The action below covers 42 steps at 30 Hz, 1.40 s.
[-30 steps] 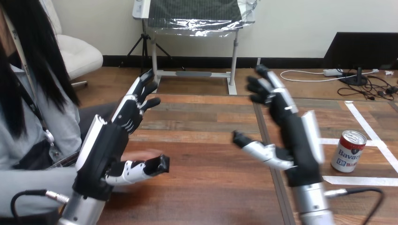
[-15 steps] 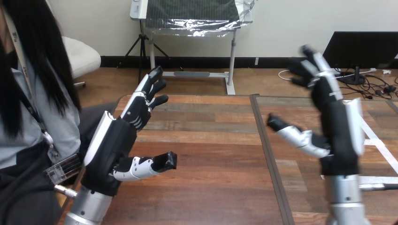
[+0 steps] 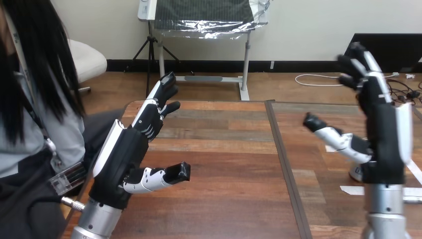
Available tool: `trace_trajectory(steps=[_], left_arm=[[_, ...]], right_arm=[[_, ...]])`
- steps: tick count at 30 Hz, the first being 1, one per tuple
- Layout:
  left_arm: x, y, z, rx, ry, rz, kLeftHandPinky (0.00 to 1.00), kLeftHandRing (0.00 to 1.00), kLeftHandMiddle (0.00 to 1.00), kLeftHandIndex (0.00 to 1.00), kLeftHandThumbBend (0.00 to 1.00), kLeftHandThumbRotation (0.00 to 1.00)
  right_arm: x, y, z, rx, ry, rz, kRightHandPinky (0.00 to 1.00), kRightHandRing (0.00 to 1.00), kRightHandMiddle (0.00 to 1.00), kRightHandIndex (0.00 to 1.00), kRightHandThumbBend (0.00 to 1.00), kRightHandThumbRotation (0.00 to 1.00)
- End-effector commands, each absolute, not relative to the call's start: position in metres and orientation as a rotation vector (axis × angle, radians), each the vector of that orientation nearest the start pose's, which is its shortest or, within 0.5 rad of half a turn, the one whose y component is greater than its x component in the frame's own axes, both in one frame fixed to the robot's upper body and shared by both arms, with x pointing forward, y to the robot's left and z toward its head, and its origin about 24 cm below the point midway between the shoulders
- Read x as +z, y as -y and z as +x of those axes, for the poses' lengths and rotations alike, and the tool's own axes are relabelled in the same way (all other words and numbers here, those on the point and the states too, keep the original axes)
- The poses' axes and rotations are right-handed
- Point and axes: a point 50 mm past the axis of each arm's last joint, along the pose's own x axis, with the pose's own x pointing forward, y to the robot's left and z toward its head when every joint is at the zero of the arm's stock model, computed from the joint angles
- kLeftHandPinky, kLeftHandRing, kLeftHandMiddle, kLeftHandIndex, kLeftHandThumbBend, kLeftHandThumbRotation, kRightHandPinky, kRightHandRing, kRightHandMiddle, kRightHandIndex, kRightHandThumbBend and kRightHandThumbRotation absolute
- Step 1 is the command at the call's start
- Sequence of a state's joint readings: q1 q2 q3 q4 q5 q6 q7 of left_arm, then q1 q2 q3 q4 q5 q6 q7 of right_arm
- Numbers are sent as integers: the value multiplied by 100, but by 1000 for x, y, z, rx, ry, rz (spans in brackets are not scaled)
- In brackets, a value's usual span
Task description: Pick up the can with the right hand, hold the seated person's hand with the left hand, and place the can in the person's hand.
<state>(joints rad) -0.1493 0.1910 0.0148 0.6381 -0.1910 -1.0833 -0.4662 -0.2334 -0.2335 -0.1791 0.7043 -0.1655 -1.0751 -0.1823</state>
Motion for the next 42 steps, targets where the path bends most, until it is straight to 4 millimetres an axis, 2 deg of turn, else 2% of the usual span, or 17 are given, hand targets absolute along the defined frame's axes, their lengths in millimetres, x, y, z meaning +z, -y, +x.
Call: trace_trajectory(steps=[1,26,42], left_arm=[[57,-178,256,-367,661,196,91,98,100,99,100,64],[57,-182,254,-357,658,201,91,98,100,99,100,65],[58,-186,253,-349,659,187,92,99,100,100,100,62]], right_arm=[[76,231,270,-198,701,-325,81,84,84,91,100,45],[78,265,277,-366,639,-402,89,85,83,91,100,46],[72,280,282,-457,557,-438,87,86,82,92,100,49]])
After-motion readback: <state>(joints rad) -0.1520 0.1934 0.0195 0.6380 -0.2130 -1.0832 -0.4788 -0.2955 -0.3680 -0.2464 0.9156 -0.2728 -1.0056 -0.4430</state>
